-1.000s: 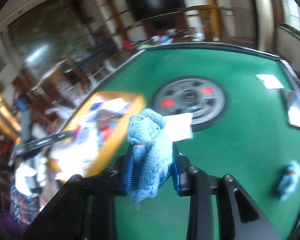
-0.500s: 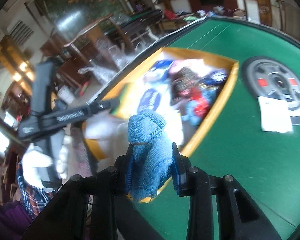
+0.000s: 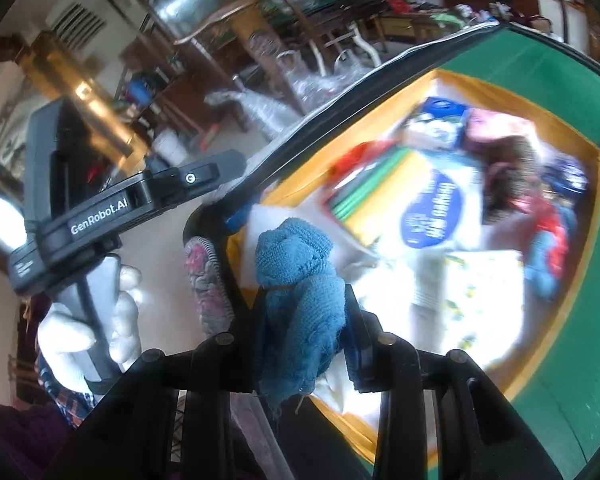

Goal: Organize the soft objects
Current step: 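Carry the striped pack and blue towel into the yellow tray and release, then grasp the second light blue towel on the table with the right tool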

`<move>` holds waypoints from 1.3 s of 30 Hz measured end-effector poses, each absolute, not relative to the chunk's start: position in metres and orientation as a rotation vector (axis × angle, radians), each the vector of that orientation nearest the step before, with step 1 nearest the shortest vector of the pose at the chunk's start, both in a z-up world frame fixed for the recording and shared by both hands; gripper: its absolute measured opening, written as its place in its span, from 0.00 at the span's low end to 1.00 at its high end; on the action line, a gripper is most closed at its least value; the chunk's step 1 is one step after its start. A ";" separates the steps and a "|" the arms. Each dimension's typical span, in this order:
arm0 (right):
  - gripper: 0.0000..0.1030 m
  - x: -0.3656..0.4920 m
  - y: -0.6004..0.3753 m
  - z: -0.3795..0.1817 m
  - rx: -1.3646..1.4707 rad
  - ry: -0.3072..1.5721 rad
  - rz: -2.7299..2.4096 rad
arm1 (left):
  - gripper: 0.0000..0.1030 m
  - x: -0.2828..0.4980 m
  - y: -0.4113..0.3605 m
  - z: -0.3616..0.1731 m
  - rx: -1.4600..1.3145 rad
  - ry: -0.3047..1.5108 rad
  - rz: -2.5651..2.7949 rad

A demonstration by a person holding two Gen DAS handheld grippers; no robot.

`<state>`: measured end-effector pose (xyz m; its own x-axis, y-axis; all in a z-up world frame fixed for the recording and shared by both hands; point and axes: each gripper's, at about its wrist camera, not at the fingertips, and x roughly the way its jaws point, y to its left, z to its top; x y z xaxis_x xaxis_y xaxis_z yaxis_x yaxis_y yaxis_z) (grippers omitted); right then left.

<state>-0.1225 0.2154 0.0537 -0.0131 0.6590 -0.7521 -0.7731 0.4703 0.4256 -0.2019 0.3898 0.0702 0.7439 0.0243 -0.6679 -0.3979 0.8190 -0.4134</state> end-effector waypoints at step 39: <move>0.66 -0.086 0.043 0.066 0.105 0.940 0.831 | 0.71 -0.185 0.271 0.094 -0.023 0.706 0.436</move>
